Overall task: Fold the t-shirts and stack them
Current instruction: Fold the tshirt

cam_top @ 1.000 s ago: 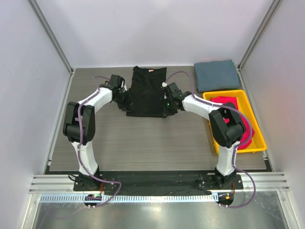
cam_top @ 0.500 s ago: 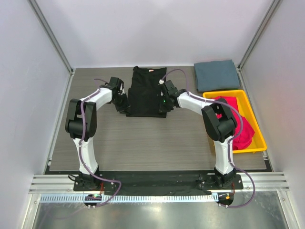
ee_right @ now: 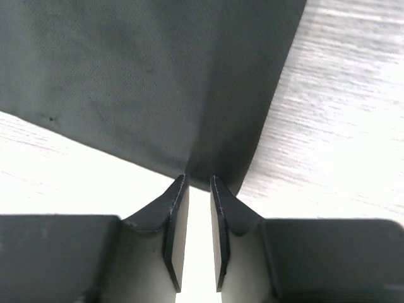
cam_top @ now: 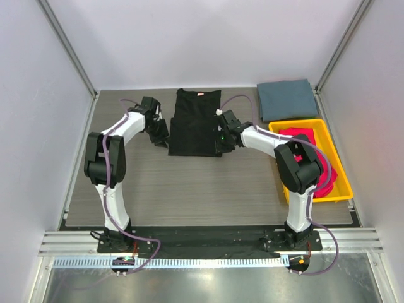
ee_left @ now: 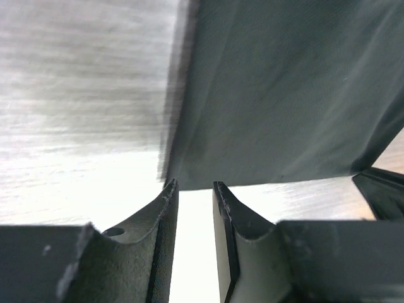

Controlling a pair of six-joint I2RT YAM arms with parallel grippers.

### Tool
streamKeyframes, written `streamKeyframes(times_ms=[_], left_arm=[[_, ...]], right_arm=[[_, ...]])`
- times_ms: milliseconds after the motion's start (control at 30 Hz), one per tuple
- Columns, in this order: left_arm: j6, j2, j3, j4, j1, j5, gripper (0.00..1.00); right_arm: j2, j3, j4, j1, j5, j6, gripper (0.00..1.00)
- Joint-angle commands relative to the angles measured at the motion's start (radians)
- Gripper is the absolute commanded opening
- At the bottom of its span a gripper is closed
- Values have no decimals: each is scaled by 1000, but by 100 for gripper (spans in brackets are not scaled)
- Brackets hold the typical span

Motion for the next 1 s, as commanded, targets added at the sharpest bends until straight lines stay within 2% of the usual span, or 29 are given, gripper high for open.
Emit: streamKeyframes(times_ms=[0, 267, 700, 967], left_arm=[[17, -54, -53, 8, 36, 65, 30], [7, -37, -126, 63, 44, 140, 31], [8, -10, -127, 65, 44, 120, 30], [-6, -13, -147, 88, 42, 122, 29]], right_arm=[[-67, -24, 6, -12, -17, 24, 27], [-63, -47, 14, -23, -32, 22, 29], [-69, -72, 20, -31, -6, 21, 32], [-41, -89, 44, -37, -20, 30, 28]])
